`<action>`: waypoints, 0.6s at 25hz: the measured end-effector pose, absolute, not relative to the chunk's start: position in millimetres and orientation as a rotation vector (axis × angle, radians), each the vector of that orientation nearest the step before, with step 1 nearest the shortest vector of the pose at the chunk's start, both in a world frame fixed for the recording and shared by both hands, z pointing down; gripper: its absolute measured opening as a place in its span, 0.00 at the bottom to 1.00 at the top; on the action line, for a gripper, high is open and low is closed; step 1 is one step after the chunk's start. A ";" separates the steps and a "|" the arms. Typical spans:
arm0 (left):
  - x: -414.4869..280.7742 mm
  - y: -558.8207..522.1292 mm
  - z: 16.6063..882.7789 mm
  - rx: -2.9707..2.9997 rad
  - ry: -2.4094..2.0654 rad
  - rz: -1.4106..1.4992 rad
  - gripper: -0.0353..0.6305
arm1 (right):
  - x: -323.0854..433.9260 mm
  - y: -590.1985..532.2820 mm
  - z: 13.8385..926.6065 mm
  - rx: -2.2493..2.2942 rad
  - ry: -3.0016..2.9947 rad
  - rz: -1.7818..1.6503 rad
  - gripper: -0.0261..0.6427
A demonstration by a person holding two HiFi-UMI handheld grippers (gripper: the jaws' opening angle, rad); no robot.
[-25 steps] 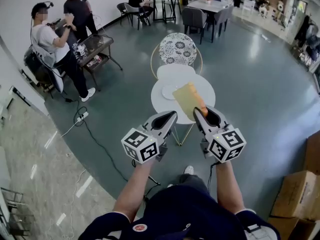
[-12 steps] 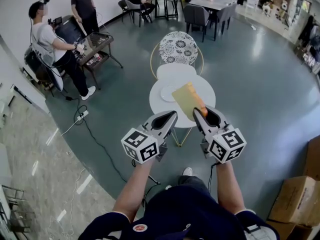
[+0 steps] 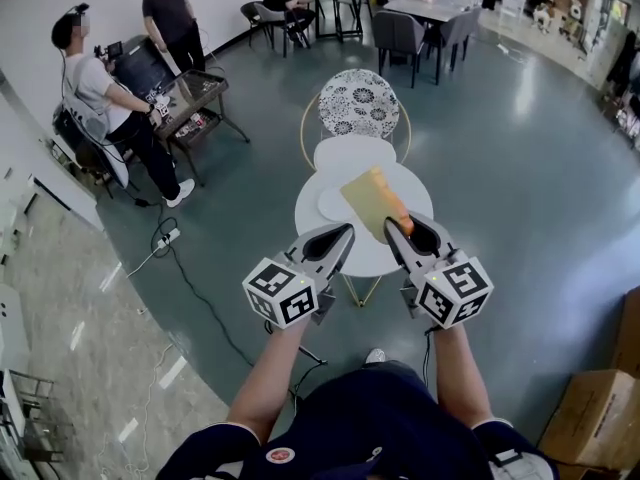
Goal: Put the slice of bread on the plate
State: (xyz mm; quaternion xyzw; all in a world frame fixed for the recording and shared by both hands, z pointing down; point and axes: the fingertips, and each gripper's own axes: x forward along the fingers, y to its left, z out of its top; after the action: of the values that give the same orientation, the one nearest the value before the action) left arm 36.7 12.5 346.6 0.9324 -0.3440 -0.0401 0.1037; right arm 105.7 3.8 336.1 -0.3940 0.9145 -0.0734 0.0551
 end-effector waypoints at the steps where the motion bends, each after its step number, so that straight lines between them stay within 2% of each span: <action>1: 39.7 6.8 346.3 2.750 -1.019 -0.114 0.06 | 108.7 -2.8 335.9 -1.191 2.777 -0.226 0.19; 8: 52.0 -22.0 348.4 2.734 -1.071 -0.083 0.06 | 121.1 -36.3 339.5 -1.133 2.799 -0.249 0.19; 15: 34.3 -44.0 364.4 2.694 -1.102 -0.068 0.06 | 108.5 -66.8 351.4 -1.119 2.808 -0.274 0.19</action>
State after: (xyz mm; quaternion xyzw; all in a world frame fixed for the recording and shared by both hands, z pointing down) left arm 34.3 -44.0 364.4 0.9192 -0.3759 -0.0231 0.1149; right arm 108.5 -66.8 351.4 -0.3683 0.9238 -0.0900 0.0533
